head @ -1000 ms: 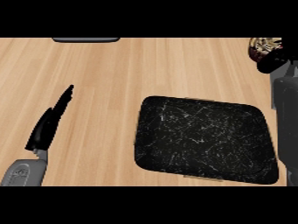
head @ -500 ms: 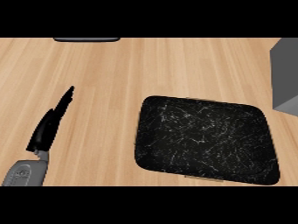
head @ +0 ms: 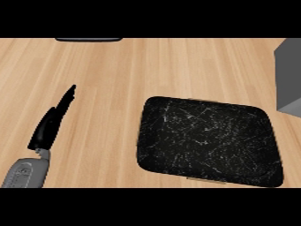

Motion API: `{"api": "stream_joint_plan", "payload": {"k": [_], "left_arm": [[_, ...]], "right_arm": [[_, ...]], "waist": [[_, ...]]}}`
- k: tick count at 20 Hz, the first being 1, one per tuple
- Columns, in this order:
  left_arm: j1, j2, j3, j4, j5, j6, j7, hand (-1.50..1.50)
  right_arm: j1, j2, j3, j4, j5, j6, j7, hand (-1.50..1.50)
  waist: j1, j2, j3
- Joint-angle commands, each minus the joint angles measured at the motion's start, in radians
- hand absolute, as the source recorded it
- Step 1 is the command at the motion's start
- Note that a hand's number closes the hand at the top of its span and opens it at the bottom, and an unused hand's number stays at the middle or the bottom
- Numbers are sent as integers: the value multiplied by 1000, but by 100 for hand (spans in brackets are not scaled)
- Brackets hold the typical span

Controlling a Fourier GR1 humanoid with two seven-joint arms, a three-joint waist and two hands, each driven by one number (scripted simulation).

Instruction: Pick the cupcake from the tray and place it in the cardboard box

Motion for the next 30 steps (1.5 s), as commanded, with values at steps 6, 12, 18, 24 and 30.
{"api": "stream_joint_plan", "payload": {"k": [6,12,18,24,30], "left_arm": [[25,-12,-14,-15,-26,21,-16,0],[-1,29,24,0,19,-35,-14,0],[37,32,11,-68,10,-37,6,0],[-3,4,-1,-77,3,-23,50,0],[-23,-8,14,18,-2,-8,8,0]], "right_arm": [[7,-10,-93,314,-146,-6,-155,-150],[-15,18,-245,303,-324,-235,-337,-150],[-137,-17,-368,418,-475,-274,-359,-150],[-82,-96,-539,537,-635,-347,-487,-150],[-14,-155,-623,628,-753,-395,-686,-150]], "waist": [[11,2,1],[9,3,3],[25,2,2],[17,7,4],[7,9,2]]}}
